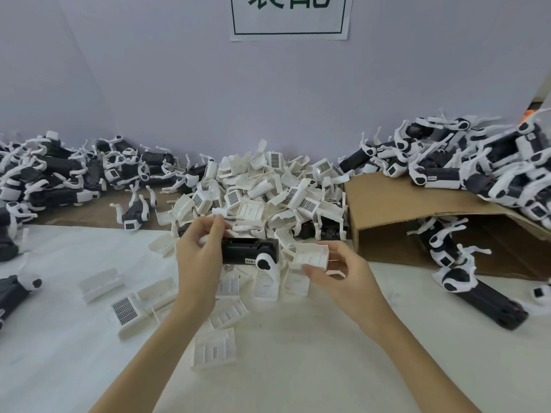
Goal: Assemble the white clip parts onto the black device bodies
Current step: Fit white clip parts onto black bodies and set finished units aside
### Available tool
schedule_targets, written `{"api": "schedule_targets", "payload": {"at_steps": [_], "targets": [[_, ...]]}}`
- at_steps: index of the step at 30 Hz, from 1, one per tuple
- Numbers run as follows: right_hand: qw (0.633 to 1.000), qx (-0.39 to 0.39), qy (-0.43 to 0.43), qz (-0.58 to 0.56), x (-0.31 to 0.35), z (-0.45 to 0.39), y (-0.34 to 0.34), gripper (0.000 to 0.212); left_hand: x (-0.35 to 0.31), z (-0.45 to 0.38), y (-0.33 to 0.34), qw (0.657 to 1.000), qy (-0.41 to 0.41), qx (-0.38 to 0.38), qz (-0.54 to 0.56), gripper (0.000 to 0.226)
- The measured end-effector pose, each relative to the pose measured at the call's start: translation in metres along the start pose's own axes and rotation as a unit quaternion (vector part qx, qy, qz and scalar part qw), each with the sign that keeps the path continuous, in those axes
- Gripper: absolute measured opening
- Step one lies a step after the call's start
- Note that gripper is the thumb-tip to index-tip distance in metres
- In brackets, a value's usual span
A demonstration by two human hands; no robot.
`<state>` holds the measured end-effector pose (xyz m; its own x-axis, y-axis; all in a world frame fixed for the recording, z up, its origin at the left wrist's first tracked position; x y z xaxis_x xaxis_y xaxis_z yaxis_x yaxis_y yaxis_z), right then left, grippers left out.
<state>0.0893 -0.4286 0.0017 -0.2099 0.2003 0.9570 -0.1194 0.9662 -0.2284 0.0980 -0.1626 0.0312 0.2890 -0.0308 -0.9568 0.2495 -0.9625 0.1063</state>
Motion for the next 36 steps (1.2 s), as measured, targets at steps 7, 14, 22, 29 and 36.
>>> {"api": "schedule_targets", "payload": {"at_steps": [7,14,22,29,36], "targets": [[0.995,-0.018,0.007,-0.102,-0.006,-0.003,-0.003,0.040,0.005,0.015,0.026,0.998,-0.008,0.069,-0.005,0.029],[0.999,-0.008,-0.031,0.039,0.005,0.001,0.005,0.022,0.004,0.024,0.039,0.993,0.001,0.111,-0.038,0.026],[0.989,-0.022,-0.111,0.098,0.025,0.006,0.001,0.015,0.002,0.027,0.041,0.986,0.029,0.120,-0.110,0.025],[0.992,-0.002,-0.011,-0.128,0.015,0.001,-0.005,0.057,-0.004,0.032,0.045,0.983,0.075,0.120,-0.121,0.035],[0.998,-0.009,-0.020,-0.054,0.016,0.004,-0.001,0.040,-0.003,0.032,0.047,0.980,0.100,0.130,-0.115,0.046]]}}
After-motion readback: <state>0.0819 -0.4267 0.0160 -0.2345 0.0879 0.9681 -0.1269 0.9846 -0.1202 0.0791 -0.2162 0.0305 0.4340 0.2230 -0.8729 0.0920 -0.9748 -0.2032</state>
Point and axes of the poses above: each hand's wrist, its own z-axis away from the middle knuckle, its own y-axis out of the palm, x = y × z, the point moved 7 cm from there along -z, towards the middle knuckle, and after that the axes turned 10 degrees about x, right-handed, at the moved point
